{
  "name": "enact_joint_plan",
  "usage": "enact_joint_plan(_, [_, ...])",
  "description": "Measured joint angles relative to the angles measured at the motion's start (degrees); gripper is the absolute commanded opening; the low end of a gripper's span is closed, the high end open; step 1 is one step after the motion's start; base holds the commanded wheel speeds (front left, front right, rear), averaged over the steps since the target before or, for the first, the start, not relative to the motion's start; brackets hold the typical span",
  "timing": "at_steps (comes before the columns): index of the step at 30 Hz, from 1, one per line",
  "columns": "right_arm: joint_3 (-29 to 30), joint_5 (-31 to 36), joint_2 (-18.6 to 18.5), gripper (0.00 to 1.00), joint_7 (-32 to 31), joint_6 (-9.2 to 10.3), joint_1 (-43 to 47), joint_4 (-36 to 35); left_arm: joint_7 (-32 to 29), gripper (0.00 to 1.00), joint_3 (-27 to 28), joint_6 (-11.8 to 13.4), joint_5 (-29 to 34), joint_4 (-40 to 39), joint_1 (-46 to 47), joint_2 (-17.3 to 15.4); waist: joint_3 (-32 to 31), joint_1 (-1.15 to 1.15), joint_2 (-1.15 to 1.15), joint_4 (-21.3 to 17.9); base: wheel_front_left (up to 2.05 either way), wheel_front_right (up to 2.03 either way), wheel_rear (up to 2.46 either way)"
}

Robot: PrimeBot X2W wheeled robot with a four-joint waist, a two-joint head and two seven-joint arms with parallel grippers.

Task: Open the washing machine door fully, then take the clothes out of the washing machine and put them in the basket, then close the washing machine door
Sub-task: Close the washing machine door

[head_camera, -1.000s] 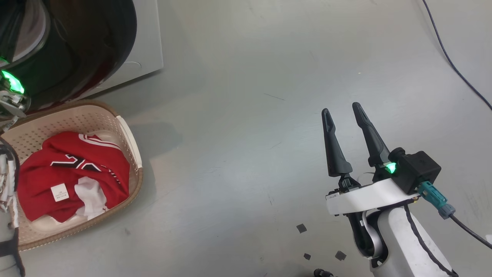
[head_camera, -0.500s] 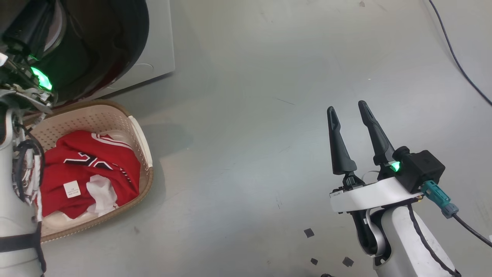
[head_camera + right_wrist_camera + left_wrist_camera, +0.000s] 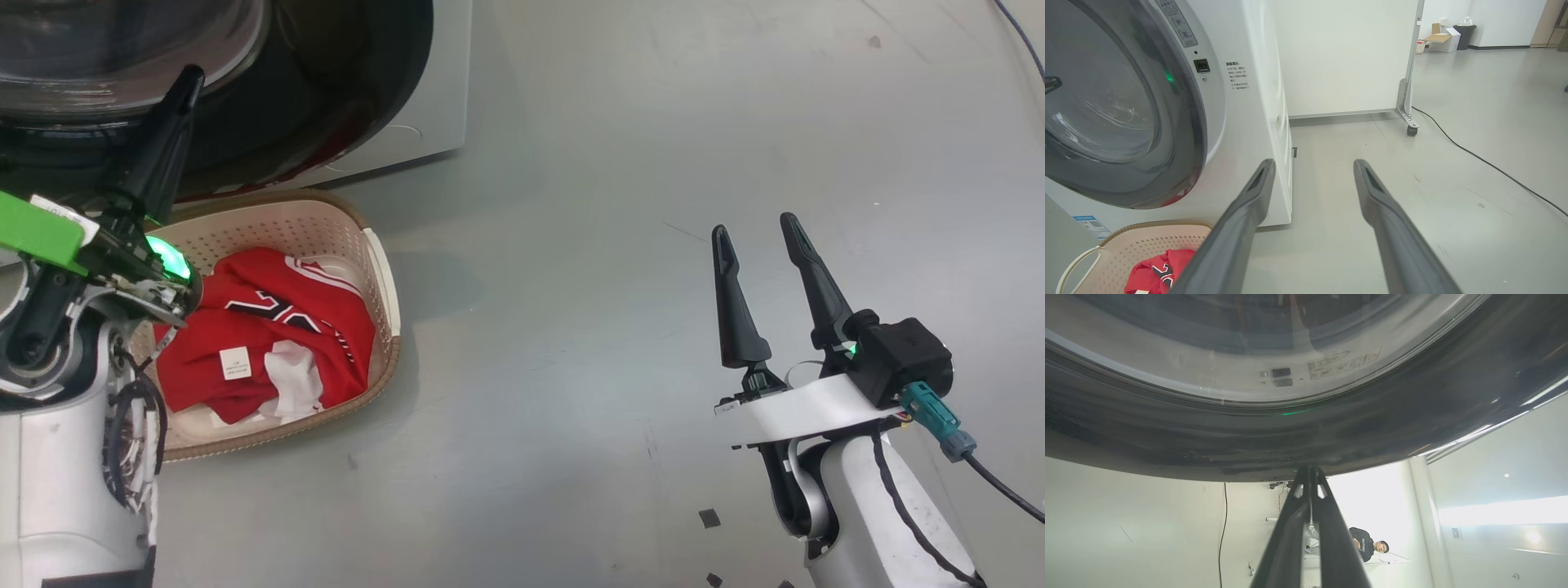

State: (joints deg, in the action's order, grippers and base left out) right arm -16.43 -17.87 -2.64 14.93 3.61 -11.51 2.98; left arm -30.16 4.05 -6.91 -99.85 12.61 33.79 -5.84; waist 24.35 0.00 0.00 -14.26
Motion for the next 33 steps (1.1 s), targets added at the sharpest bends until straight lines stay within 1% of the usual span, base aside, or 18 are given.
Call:
enact_joint_plan(5, [0.94, 0.83, -0.01, 1.00, 0.01, -0.03, 0.07, 0.52, 0.86, 0.00, 1.48, -0.02, -1.47, -2.64, -4.50, 1.79, -0.84, 0.00, 0.00, 2.83, 0.00, 0.00, 0.00])
enact_joint_plan(10, [1.85, 1.46, -0.18, 1.00, 0.00, -0.18, 0.36, 0.98, 1.63, 0.00, 2.90, -0.02, -1.87, -7.58, -8.56, 3.10, -1.87, 0.00, 0.00, 5.56, 0.00, 0.00, 0.00])
enact_joint_plan(17, [2.54, 2.47, -0.45, 1.00, 0.01, -0.69, 1.00, 1.64, 2.81, 0.00, 3.60, -0.02, -1.93, -11.72, -15.14, 3.68, -3.45, 0.00, 0.00, 8.89, 0.00, 0.00, 0.00])
enact_joint_plan(18, [2.70, 2.47, -0.48, 1.00, 0.01, -0.69, 1.31, 1.70, 3.03, 0.24, 3.59, -0.02, -1.93, -12.17, -15.92, 3.75, -3.69, 0.00, 0.00, 9.29, 0.00, 0.00, 0.00])
enact_joint_plan(19, [2.87, 2.47, -0.51, 1.00, 0.00, -0.69, 1.59, 1.86, 3.18, 0.33, 3.60, -0.02, -1.93, -12.69, -16.73, 3.81, -3.93, 0.00, 0.00, 9.69, 0.00, 0.00, 0.00])
enact_joint_plan(20, [2.99, 2.48, -0.53, 1.00, 0.00, -0.70, 1.70, 2.03, 3.41, 0.49, 3.59, -0.02, -1.92, -13.13, -17.50, 3.86, -4.18, 0.00, 0.00, 10.05, 0.00, 0.00, 0.00])
enact_joint_plan(21, [3.10, 2.56, -0.54, 1.00, 0.00, -0.86, 1.74, 2.11, 3.64, 0.81, 3.58, -0.02, -1.91, -13.50, -18.26, 3.90, -4.42, 0.00, 0.00, 10.39, 0.00, 0.00, 0.00])
enact_joint_plan(22, [3.23, 2.83, -0.54, 1.00, 0.00, -1.00, 1.74, 2.15, 4.00, 1.00, 3.56, -0.02, -1.85, -13.81, -18.99, 3.92, -4.68, 0.00, 0.00, 10.73, 0.00, 0.00, 0.00])
enact_joint_plan(26, [3.60, 3.00, -0.62, 1.00, 0.00, -1.13, 2.04, 2.45, 6.08, 1.00, 3.58, -0.02, 0.59, -15.15, -21.26, 3.92, -5.84, 0.00, 0.00, 11.81, 0.00, 0.00, 0.00])
enact_joint_plan(29, [4.12, 3.42, -0.71, 1.00, 0.00, -1.18, 3.05, 2.98, 8.89, 1.00, 3.50, -0.02, 6.94, -15.47, -22.35, 3.92, -6.80, 0.00, 0.00, 12.54, 0.00, 0.00, 0.00])
enact_joint_plan(31, [4.28, 3.46, -0.80, 1.00, 0.00, -1.19, 3.57, 3.11, 12.01, 1.00, 3.61, -0.02, 13.27, -15.57, -22.98, 3.88, -7.49, 0.00, 0.00, 13.01, 0.00, 0.00, 0.00])
enact_joint_plan(33, [4.35, 3.53, -0.80, 1.00, 0.00, -1.21, 3.85, 3.35, 14.58, 1.00, 3.58, -0.02, 17.88, -15.97, -23.41, 3.75, -8.21, 0.00, 0.00, 13.43, 0.00, 0.00, 0.00])
